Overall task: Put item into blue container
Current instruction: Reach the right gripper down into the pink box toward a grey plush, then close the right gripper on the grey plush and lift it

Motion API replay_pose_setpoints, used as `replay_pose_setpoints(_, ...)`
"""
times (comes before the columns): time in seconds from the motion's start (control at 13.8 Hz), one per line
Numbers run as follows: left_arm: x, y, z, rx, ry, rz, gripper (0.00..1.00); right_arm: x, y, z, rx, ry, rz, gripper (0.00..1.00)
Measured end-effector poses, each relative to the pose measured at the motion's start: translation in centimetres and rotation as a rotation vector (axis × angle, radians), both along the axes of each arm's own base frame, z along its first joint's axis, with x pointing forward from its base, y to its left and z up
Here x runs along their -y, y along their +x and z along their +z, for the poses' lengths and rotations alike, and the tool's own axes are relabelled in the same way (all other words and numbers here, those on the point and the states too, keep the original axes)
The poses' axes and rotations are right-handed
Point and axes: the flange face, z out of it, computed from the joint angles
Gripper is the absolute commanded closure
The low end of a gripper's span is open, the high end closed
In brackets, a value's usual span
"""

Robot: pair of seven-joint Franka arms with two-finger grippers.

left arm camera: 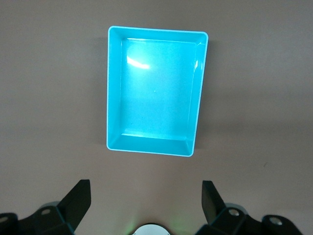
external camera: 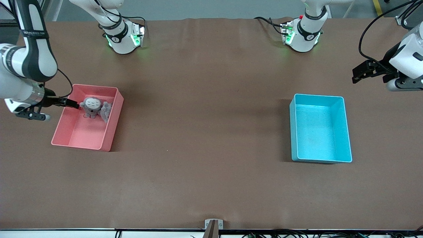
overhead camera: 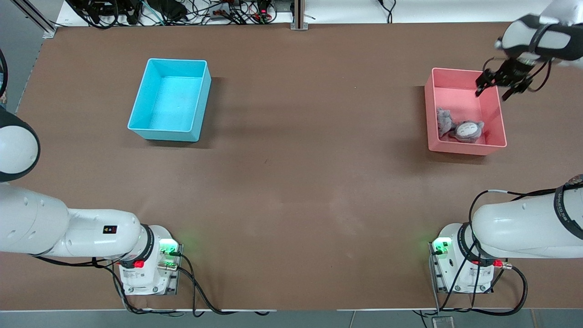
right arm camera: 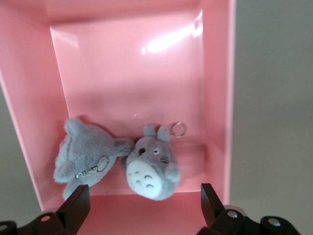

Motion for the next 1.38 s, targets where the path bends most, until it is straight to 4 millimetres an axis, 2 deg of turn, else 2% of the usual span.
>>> replay_pose_setpoints(0.15, 0.3, 0.0, -0.2, -0.005, 0.001, -0.006, 0.0, -0.4, -1.7, -2.9, 0.015, 0.002, -0.015, 0.0)
replay_pose_setpoints(0.29, 0.8, -0.1, -0.7, -0.015, 0.002, -0.014, 0.0, -0.7, -3.0, -4.7, 0.036, -0.006, -0.021, 0.0)
replay_pose_setpoints(0.58, 1.8, -0.2, -1.7, -0.032, 0.004, -0.034, 0.0, -0.8, -3.9, -6.1, 0.031, -0.008, -0.024, 0.0)
replay_pose_setpoints(1.38, 1.9, 0.5, -2.4, -0.016, 0.001, -0.035, 0.0, -0.6, -4.7, -10.1, -0.029, 0.0, -0.042, 0.01)
